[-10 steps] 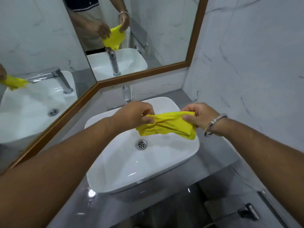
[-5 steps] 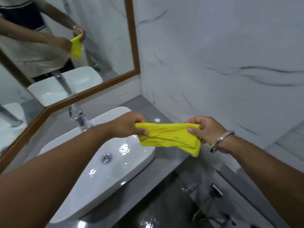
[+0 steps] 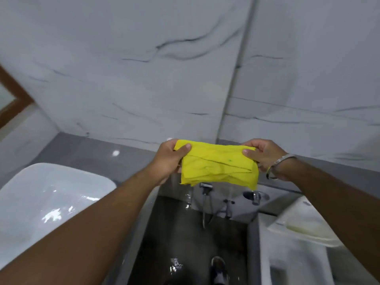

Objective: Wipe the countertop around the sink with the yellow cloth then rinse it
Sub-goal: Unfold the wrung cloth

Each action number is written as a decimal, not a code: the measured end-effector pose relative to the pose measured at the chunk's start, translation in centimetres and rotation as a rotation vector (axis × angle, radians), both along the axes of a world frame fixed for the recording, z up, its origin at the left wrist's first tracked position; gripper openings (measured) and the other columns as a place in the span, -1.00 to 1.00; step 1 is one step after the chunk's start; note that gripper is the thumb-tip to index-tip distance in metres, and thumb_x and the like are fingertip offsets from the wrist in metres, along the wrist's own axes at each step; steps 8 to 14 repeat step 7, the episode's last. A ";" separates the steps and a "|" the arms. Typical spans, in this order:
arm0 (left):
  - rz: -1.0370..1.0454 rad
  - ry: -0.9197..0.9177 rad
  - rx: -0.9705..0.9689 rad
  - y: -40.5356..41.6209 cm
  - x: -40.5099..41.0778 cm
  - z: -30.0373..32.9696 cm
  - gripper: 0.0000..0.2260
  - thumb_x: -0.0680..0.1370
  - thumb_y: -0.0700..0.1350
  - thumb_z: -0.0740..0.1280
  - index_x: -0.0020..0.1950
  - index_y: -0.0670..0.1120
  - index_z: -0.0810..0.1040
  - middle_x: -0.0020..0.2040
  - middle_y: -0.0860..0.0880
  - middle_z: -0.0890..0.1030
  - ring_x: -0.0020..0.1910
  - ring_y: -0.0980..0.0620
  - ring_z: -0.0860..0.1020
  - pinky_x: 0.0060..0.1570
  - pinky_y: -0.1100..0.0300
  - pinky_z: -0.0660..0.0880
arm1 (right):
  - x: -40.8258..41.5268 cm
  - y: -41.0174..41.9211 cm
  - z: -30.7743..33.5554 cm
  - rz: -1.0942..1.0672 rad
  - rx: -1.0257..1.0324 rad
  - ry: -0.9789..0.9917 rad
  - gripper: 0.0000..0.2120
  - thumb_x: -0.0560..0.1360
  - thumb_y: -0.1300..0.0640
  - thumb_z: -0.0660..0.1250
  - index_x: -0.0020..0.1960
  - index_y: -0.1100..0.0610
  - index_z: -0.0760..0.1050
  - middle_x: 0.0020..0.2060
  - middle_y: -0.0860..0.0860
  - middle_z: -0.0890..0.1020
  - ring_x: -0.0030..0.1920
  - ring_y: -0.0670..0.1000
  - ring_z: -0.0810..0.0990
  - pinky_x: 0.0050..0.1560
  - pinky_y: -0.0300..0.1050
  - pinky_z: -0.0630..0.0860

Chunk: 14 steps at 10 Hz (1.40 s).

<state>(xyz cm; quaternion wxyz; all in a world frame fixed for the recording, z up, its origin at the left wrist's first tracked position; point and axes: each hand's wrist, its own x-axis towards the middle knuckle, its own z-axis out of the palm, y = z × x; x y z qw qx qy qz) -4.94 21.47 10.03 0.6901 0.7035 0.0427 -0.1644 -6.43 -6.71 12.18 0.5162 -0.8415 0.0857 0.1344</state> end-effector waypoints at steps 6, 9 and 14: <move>-0.018 0.095 0.420 -22.0 11.4 -14.2 -0.85 0.55 -0.25 0.30 -0.21 -0.10 0.55 -0.11 -0.17 0.57 -0.11 -0.10 0.56 0.08 -0.21 0.56 | 6.9 -17.3 -16.4 -0.390 -0.337 -0.115 -0.70 0.42 0.16 0.24 0.11 0.20 0.54 0.02 0.19 0.63 0.02 0.17 0.57 0.05 -0.06 0.44; -0.105 0.029 0.542 -22.0 10.9 -13.3 -0.85 0.55 -0.19 0.32 0.10 -0.17 0.57 0.06 -0.16 0.58 0.08 -0.15 0.56 0.18 0.01 0.50 | 5.3 -17.1 -16.3 -0.253 -0.638 -0.193 -0.49 0.35 0.04 0.14 0.25 0.17 0.46 0.27 0.23 0.49 0.26 0.24 0.45 0.23 0.10 0.38; -0.105 0.029 0.542 -22.0 10.9 -13.3 -0.85 0.55 -0.19 0.32 0.10 -0.17 0.57 0.06 -0.16 0.58 0.08 -0.15 0.56 0.18 0.01 0.50 | 5.3 -17.1 -16.3 -0.253 -0.638 -0.193 -0.49 0.35 0.04 0.14 0.25 0.17 0.46 0.27 0.23 0.49 0.26 0.24 0.45 0.23 0.10 0.38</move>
